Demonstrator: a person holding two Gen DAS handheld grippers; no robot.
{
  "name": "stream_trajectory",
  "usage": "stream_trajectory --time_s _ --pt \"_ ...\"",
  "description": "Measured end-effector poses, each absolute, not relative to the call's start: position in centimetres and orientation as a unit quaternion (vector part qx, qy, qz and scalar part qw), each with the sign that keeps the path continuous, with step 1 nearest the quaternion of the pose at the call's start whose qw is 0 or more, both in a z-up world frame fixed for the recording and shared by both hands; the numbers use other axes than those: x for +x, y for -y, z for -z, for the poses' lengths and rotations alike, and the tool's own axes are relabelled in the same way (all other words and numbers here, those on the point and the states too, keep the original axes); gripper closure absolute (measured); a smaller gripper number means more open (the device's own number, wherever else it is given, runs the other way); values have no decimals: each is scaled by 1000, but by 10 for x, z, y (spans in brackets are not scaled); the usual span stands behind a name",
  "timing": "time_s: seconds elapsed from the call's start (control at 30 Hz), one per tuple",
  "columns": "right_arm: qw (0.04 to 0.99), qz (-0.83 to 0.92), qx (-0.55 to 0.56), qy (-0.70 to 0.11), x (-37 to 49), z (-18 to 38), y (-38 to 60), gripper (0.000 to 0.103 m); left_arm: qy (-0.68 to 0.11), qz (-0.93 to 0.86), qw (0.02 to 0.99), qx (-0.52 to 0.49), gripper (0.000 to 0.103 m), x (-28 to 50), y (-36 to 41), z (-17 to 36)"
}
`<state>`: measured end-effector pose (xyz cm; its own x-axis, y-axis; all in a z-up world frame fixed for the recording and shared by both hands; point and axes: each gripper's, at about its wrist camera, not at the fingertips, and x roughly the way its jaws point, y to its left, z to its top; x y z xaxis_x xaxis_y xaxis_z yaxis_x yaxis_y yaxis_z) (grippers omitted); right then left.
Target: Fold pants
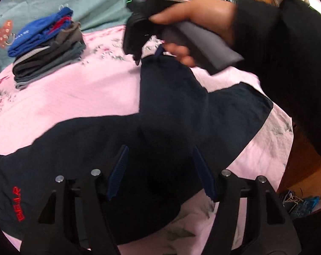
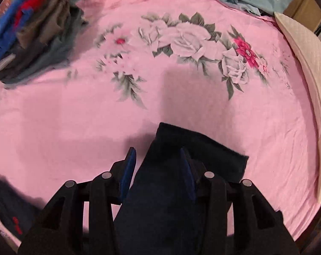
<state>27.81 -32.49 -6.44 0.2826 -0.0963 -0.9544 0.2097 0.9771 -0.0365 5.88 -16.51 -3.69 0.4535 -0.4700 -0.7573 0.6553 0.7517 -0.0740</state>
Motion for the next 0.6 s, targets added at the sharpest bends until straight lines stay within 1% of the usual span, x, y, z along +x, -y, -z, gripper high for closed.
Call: stream_trajectory --time_s 0.03,0.07,0.1,0.13,0.17,0.27,0.37,0.5,0.6 --pt "792 107 28 -600 284 73 321 70 -409 337 840 117 49 59 166 41" --pt "785 118 4 -608 286 79 318 79 -415 342 835 120 63 59 167 44" --pt "786 121 -4 -607 286 81 317 89 -422 345 829 122 71 59 168 47" --pt "786 121 -1 -606 285 80 317 93 -428 346 826 124 76 60 168 51" --pt "788 120 3 -604 283 78 319 97 -428 347 826 122 78 61 167 52" --pt "810 102 42 -576 266 58 335 98 -429 350 825 111 83 62 164 50" --pt "841 74 88 -529 237 23 355 98 -425 356 825 108 85 58 163 46" --pt "881 39 156 -445 161 -31 392 98 -407 376 825 113 86 47 170 34" --pt "901 38 198 -383 96 -53 425 98 -399 393 820 121 86 34 177 29"
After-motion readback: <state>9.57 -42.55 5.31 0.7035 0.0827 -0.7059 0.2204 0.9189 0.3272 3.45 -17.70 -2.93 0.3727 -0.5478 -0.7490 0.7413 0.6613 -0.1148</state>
